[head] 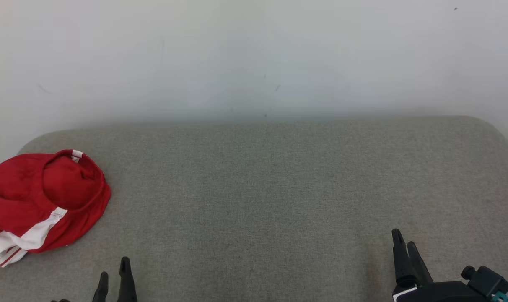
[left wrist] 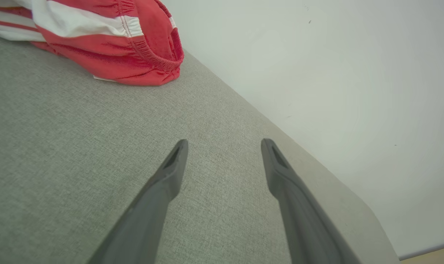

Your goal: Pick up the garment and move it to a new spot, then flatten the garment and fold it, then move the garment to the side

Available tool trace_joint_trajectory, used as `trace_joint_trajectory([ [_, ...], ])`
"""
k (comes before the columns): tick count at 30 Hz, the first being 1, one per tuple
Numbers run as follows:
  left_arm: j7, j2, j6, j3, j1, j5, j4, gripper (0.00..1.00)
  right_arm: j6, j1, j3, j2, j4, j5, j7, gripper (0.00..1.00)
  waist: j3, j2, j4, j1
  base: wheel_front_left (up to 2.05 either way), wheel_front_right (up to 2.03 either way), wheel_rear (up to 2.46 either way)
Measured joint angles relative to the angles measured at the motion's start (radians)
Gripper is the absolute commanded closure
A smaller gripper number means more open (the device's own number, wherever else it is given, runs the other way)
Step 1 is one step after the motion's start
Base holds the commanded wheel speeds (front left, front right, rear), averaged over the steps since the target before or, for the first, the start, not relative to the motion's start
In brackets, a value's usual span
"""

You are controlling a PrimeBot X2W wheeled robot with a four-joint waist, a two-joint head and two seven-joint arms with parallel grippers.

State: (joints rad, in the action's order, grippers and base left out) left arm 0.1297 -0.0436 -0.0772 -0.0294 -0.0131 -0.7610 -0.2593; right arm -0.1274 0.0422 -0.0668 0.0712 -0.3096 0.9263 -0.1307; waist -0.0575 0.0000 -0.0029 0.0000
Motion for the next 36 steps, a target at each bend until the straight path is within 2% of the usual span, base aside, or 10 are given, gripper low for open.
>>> trace_joint_trajectory([
  [22,0.054,-0.002,-0.012,0.031,-0.011,0.334,0.02,0.0,-0.001,-0.002,-0.01,0.014,-0.046,-0.319,-0.048,0.0,-0.022,0.0,0.004,0.0,0.0,0.0,0.0],
  [36,0.086,-0.003,-0.018,0.044,-0.02,0.468,-0.001,0.0,-0.001,-0.024,-0.016,0.022,-0.016,-0.509,-0.016,0.0,-0.035,0.0,0.002,0.0,0.0,0.0,0.0],
])
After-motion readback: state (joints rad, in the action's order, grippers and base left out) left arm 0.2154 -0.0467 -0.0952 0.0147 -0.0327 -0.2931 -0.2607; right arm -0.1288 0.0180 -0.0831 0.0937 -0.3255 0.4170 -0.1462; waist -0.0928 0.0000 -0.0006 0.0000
